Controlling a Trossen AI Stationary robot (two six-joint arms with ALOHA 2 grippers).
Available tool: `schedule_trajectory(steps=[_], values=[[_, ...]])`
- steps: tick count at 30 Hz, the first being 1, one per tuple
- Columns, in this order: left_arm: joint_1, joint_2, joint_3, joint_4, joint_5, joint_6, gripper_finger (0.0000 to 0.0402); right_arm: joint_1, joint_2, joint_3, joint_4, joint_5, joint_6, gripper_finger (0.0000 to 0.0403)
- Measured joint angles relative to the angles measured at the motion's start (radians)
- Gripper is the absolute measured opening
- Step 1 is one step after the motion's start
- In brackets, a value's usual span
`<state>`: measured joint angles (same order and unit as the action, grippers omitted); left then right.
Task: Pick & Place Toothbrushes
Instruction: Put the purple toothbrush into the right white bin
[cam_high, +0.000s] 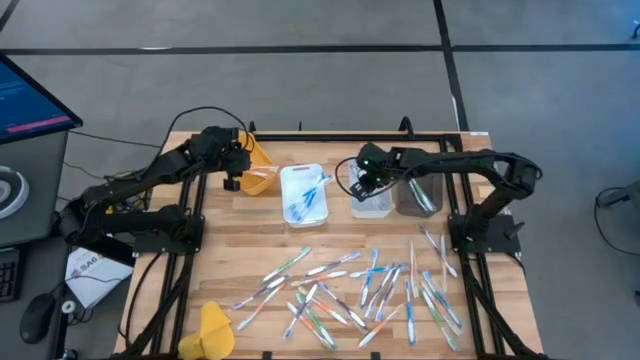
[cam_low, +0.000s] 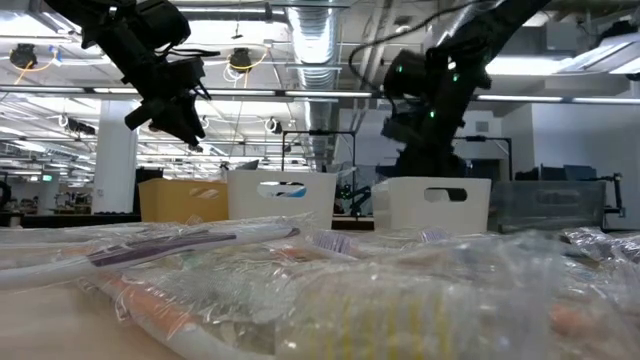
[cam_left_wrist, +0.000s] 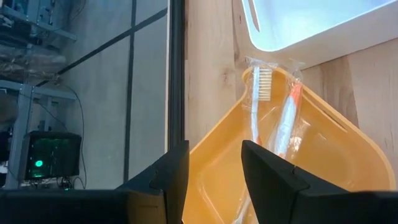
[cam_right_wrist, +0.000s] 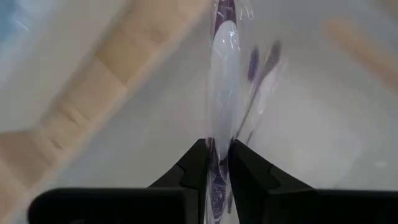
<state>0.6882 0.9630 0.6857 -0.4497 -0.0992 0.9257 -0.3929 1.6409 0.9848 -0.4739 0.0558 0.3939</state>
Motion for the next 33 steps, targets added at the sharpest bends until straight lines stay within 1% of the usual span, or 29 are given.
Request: schedule_trajectory(steps=[6, 11, 15, 18, 22, 33], values=[[-0.003, 0.000, 0.000, 0.004, 0.000, -0.018, 0.0141, -0.021, 0.050, 0.000, 0.009, -0.019, 0.000, 0.0059], [-0.003, 0.000, 0.000, 0.005, 0.000, -0.018, 0.0141, -0.025, 0.038, 0.001, 0.011, -0.020, 0.008, 0.0068], [-0.003, 0.000, 0.000, 0.005, 0.000, -0.018, 0.0141, -0.030, 0.017, 0.002, 0.012, -0.044, 0.001, 0.0074], [-0.003, 0.000, 0.000, 0.005, 0.000, -0.026, 0.0141, -0.034, 0.000, 0.002, 0.014, -0.080, -0.009, 0.0083], [-0.003, 0.000, 0.000, 0.005, 0.000, -0.027, 0.0141, -0.036, -0.007, 0.002, 0.011, -0.103, -0.009, 0.0101], [-0.003, 0.000, 0.000, 0.005, 0.000, -0.028, 0.0141, -0.042, -0.007, 0.002, 0.004, -0.109, -0.010, 0.0160]])
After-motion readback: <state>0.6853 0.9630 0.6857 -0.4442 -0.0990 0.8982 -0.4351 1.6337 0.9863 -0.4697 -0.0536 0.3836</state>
